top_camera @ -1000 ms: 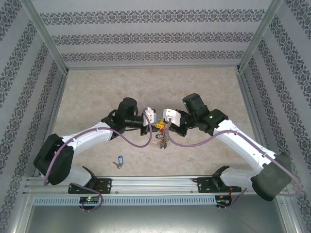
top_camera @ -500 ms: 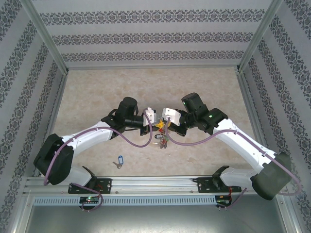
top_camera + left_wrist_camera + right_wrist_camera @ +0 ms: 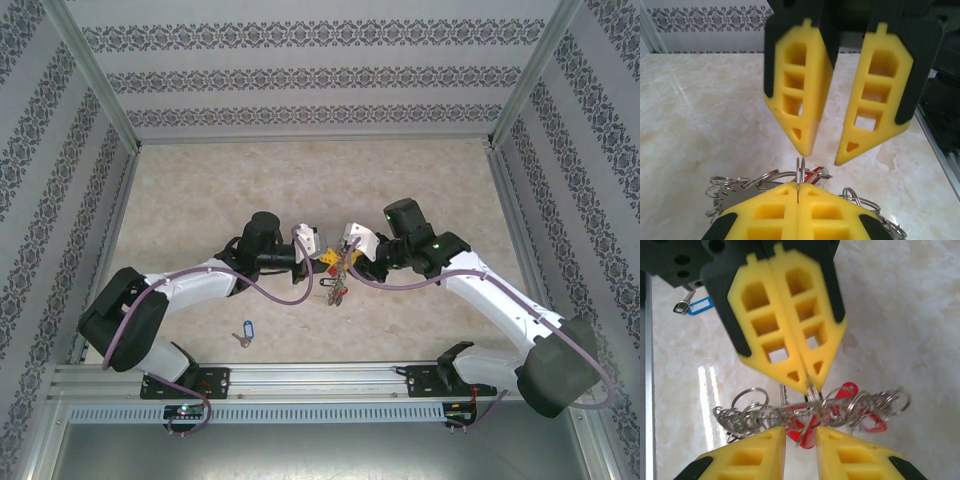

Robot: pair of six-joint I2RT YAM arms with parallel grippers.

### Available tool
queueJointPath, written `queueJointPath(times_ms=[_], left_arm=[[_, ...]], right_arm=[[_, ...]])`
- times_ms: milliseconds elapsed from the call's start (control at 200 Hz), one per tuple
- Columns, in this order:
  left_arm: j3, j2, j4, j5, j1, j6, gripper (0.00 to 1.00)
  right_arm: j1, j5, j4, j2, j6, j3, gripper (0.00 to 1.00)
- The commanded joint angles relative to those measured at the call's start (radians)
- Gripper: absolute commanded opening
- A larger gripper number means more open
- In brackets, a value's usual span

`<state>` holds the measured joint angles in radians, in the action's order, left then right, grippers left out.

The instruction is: Put the keys on the keyring

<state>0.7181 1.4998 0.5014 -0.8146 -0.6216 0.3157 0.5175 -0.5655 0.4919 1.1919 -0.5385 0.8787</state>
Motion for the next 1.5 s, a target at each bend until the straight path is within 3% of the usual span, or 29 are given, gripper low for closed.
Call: queueJointPath(times_ms=[0, 450, 734, 894, 1164, 1429, 1494], left_arm=[[-0.005, 0.016, 0.199, -0.031, -0.001, -0.09, 0.0], [-0.025, 0.07, 0.375, -0.061, -0.001, -0.211, 0.0], [-0.031, 0.058, 0.336, -0.052, -0.001, -0.183, 0.0], [-0.021, 0.049, 0.305, -0.056, 0.0, -0.163, 0.0], [-0.012, 0.033, 0.269, -0.068, 0.0, -0.148, 0.0], [-0.005, 0.025, 0.255, -0.069, 0.0, -0.139, 0.0], [-0.006, 0.023, 0.25, -0.072, 0.0, -0.138, 0.0]], right_arm=[[-0.012, -0.08, -0.082, -0.021, 0.039, -0.035, 0.23], [-0.068, -0.094, -0.189, -0.008, 0.059, -0.098, 0.16], [-0.072, -0.032, -0.187, -0.105, 0.059, -0.101, 0.2], [-0.071, -0.062, -0.192, -0.116, 0.044, -0.084, 0.27], [-0.073, -0.077, -0.208, -0.07, 0.009, -0.06, 0.29], [-0.073, -0.096, -0.18, -0.02, -0.021, -0.034, 0.17], [-0.072, -0.118, -0.176, -0.019, -0.028, -0.034, 0.1]])
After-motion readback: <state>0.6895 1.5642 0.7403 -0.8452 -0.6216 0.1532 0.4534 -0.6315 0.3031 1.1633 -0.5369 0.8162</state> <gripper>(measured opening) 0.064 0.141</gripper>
